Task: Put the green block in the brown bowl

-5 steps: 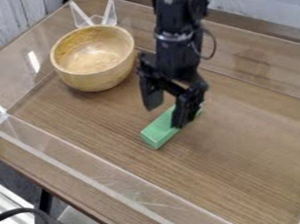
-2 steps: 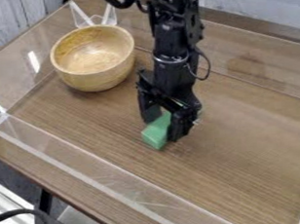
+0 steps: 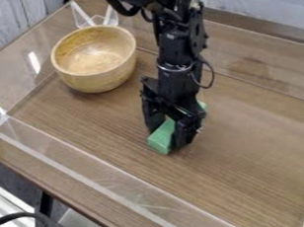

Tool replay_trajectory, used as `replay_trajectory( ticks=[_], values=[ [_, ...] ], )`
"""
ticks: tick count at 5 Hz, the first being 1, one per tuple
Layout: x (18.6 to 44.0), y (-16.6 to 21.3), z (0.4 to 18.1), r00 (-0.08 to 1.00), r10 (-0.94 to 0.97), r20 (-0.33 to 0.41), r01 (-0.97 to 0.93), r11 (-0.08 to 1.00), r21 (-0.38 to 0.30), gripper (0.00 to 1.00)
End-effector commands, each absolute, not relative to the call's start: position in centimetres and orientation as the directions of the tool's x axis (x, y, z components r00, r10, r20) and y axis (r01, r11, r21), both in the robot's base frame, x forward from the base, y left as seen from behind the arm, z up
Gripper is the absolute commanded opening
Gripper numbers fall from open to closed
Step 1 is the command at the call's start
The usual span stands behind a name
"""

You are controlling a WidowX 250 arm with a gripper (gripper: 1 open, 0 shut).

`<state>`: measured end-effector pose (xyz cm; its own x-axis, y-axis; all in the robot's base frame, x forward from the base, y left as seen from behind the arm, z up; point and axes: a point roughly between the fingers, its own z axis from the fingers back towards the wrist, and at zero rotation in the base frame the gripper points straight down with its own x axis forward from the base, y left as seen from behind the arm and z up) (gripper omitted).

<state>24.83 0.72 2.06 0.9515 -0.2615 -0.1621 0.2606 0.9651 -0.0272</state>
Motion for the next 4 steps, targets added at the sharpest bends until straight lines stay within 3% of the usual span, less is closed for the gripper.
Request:
replay_trajectory(
  ticks=[1,4],
  values=[
    [25.78,0.54,2.58,0.953,-0.272,-0.131,0.272,0.962,-0.018,1.0],
    [26.24,0.51,2.32,0.949,-0.276,-0.151,0.276,0.961,-0.025,1.0]
  ],
)
